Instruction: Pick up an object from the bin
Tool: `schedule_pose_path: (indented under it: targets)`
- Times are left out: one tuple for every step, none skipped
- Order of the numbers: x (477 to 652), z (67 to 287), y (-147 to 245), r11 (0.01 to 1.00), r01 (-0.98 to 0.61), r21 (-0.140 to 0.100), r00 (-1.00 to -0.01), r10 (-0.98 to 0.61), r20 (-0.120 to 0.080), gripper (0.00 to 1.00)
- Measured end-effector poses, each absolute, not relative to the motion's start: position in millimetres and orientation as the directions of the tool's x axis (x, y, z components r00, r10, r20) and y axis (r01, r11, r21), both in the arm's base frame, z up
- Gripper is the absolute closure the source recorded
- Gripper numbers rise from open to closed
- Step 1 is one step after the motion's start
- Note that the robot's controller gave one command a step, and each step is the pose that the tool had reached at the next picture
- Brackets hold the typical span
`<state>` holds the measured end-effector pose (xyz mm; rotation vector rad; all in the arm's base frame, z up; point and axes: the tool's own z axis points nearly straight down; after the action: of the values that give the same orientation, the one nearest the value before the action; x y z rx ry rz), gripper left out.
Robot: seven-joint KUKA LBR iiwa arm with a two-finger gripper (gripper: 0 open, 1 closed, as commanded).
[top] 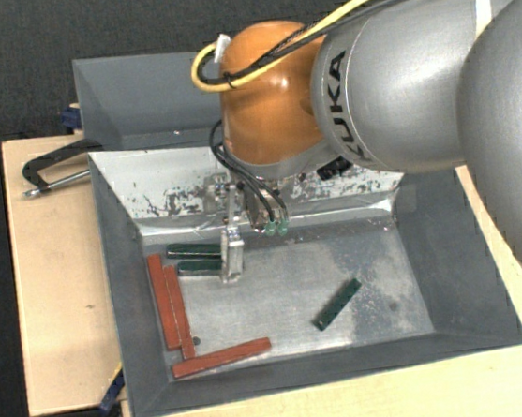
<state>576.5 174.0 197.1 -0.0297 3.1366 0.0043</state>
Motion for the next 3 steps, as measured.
schedule_pose_path:
  targets:
    - [582.0, 157.9, 169.5, 0.999, 0.038, 0.005, -0.999, 0.038, -0.009, 0.00]
    - [587.1, 105.1, 163.5, 0.995, 0.102, 0.002, -0.995, 0.102, 0.000, 0.00]
    - [594.4, 71.6, 177.8, 1.000, -0.013, 0.002, -1.000, -0.013, -0.004, 1.00]
